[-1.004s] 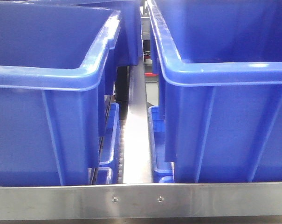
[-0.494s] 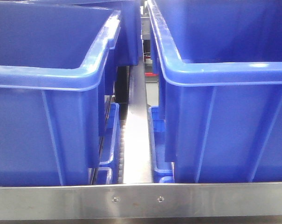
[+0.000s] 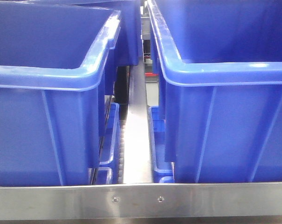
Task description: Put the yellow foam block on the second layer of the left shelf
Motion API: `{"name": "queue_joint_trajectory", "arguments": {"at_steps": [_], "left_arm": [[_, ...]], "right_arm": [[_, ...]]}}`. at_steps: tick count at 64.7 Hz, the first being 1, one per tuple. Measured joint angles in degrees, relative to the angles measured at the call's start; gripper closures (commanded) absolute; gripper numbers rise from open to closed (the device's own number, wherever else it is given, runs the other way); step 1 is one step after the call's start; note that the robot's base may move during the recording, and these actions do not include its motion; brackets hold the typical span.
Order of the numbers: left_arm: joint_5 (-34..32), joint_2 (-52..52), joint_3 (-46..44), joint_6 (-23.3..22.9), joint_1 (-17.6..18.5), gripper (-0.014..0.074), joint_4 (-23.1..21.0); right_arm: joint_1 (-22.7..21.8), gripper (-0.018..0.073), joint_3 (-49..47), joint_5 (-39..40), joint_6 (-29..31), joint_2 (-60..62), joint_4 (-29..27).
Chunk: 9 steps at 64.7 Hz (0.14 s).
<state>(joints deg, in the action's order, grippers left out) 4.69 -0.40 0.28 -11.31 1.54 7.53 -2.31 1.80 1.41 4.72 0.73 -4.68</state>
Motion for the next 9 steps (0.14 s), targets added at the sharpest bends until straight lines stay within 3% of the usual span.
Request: {"name": "queue_joint_trajectory", "arguments": {"at_steps": [9], "left_arm": [[0.0, 0.0, 0.0, 0.0, 0.0, 0.0460, 0.0]], "right_arm": [[0.0, 0.0494, 0.0, 0.0, 0.0, 0.0, 0.0]]}}
